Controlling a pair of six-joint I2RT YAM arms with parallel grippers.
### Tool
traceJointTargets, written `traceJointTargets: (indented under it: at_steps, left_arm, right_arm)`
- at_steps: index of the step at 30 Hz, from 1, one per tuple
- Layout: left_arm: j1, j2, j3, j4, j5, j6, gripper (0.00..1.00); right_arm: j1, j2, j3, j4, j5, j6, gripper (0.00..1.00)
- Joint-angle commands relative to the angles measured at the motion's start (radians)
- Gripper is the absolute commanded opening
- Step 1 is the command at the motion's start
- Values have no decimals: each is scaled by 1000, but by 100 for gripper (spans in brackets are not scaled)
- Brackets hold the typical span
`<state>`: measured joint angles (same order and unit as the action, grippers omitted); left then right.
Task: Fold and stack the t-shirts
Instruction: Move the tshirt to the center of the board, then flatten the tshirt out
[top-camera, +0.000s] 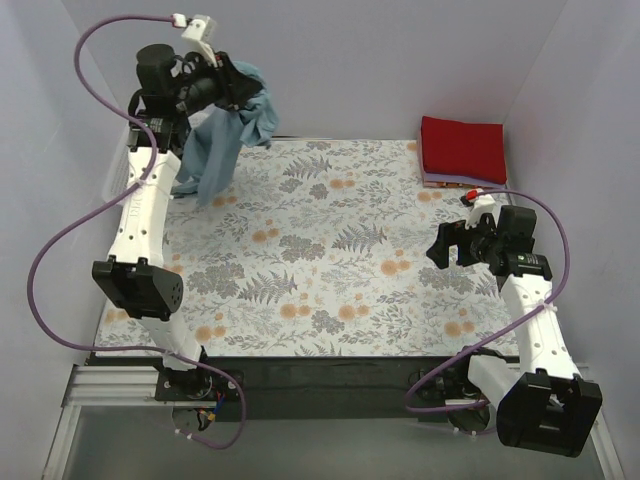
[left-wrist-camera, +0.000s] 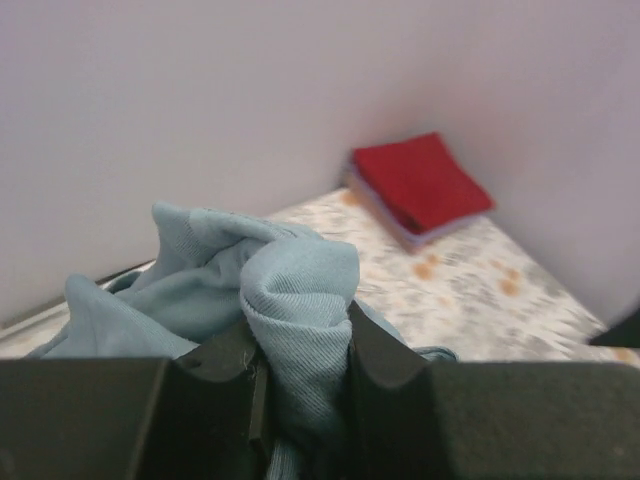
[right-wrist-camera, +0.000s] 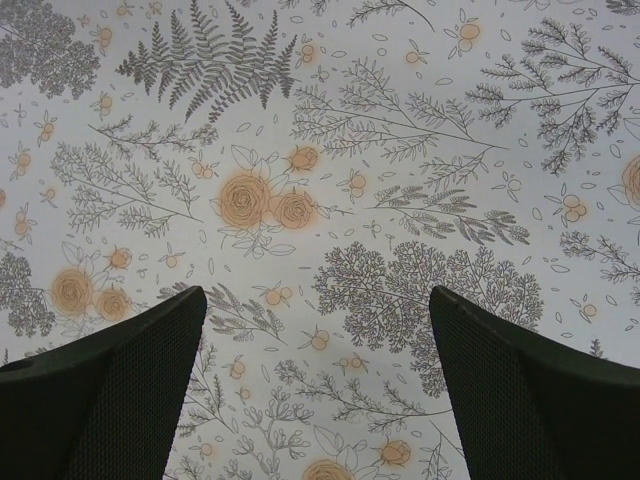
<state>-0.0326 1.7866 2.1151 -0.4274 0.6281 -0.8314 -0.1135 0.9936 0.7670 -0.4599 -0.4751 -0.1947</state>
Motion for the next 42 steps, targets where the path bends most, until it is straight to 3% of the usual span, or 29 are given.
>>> traceJointTargets:
  at_steps: [1, 6, 11, 14, 16, 18, 19, 20, 21, 23, 24, 25, 29, 34, 39, 42]
  left_arm:
    - [-85, -110, -1, 78, 53, -104, 0]
    - [-99, -121, 127, 139, 120, -227, 0]
    - [-99, -170, 48, 231, 232, -310, 0]
    - [-99, -254, -178, 249, 298, -304, 0]
    - [-93, -361, -453, 246, 320, -258, 0]
    - [-78, -435, -640, 213, 311, -142, 19]
    - [-75, -496, -823, 176, 283, -89, 50]
    - [-61, -512, -884, 146, 151, -48, 59]
    - [-41, -518, -943, 115, 116, -20, 63]
    - [31, -497, -1038, 55, 145, 44, 80]
    - [139, -489, -1058, 50, 195, 54, 80]
    - [169, -472, -1076, 23, 202, 95, 82]
    - [189, -438, -1067, -105, 219, 313, 83]
    - [172, -371, -1063, -287, 225, 500, 81]
    - [117, -369, -1116, -347, 157, 610, 78]
    - [13, -429, -1133, -355, 81, 649, 78]
  right_arm:
    - [-12, -33, -18, 32, -31, -11, 98]
    - [-21, -29, -15, 33, -42, -9, 98]
    - [-29, -9, -9, 37, -42, -6, 98]
    - [-34, -9, -5, 35, -43, -11, 98]
    - [-37, -18, 0, 30, -42, -17, 98]
    - [-41, -29, 2, 20, -43, -38, 98]
    - [-41, -38, 6, 14, -43, -49, 98]
    - [-41, -39, 9, 0, -42, -67, 98]
    - [-41, -38, 12, -9, -40, -80, 98]
    - [-41, -12, 43, -39, -49, -109, 98]
    - [-41, 3, 58, -68, -49, -138, 98]
    - [-41, 41, 83, -85, -40, -153, 98]
    - [-34, 155, 143, -111, -33, -199, 98]
    - [18, 337, 231, -97, -22, -224, 98]
    - [175, 494, 339, -74, 91, -256, 96]
    - [238, 605, 396, -56, 157, -239, 94]
